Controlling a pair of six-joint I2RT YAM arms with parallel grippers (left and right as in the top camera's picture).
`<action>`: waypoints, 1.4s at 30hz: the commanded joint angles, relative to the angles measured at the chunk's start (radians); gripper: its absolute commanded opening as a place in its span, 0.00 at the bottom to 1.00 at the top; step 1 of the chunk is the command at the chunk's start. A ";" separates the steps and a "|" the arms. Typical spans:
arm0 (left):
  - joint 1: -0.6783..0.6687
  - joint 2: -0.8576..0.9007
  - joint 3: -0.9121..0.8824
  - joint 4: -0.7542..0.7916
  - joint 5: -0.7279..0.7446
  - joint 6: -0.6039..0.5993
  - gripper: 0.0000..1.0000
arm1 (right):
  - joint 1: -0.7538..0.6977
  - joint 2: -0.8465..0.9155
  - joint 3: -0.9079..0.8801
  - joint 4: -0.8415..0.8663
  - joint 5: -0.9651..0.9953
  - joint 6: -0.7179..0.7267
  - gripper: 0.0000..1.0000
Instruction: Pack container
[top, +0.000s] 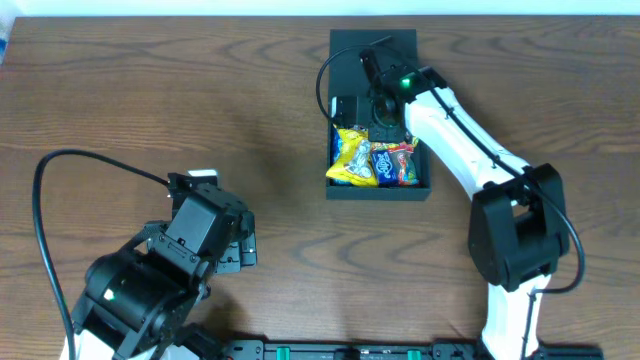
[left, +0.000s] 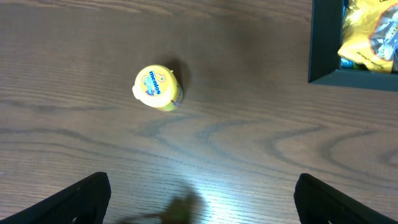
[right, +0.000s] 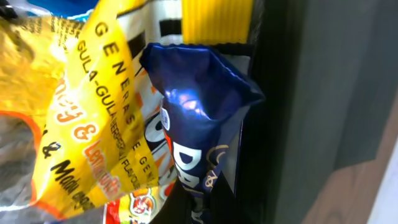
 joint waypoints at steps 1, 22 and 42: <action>0.002 -0.001 0.000 -0.003 -0.018 0.003 0.95 | 0.000 0.035 0.018 -0.002 0.004 -0.015 0.01; 0.002 -0.001 0.000 -0.003 -0.018 0.003 0.95 | 0.000 -0.005 0.024 -0.002 0.021 0.126 0.99; 0.002 -0.001 0.000 -0.003 -0.018 0.003 0.95 | -0.037 -0.527 0.029 -0.299 -0.071 0.561 0.99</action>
